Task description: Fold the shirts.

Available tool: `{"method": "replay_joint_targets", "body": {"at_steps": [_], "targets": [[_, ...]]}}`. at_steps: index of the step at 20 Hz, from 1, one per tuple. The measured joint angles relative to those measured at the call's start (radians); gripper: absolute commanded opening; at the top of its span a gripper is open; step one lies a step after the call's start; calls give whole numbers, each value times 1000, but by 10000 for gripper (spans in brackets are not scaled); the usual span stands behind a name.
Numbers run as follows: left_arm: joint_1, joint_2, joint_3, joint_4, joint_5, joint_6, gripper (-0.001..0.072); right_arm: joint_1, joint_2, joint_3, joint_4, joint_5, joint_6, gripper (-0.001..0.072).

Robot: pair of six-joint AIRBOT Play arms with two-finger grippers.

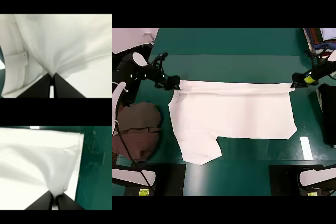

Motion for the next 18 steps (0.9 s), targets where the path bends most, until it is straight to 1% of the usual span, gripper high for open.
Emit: {"method": "replay_joint_targets", "body": {"at_steps": [1, 2, 5, 7, 10, 14, 16, 18], "targets": [[1, 0, -24, 10, -5, -8, 535, 1, 14, -37, 10, -16, 0, 453], [2, 5, -41, 13, -8, -20, 483, 1, 25, -63, 25, -28, 0, 451], [-2, 49, -80, 21, -43, -30, 483, -6, 62, -105, 71, -16, -1, 450], [0, 122, -140, 46, -58, -36, 483, -18, 111, -133, 85, 19, -13, 450], [-1, 293, -325, 74, -78, -42, 483, -41, 232, -224, 98, 49, -32, 450], [-1, 537, -629, 80, -85, -89, 483, -78, 407, -378, 106, 56, -43, 450], [-1, 627, -757, 56, -78, -114, 483, -94, 478, -443, 108, 46, -47, 450], [-1, 678, -858, 1, -58, -127, 483, -102, 534, -490, 110, 33, -52, 449]]}}
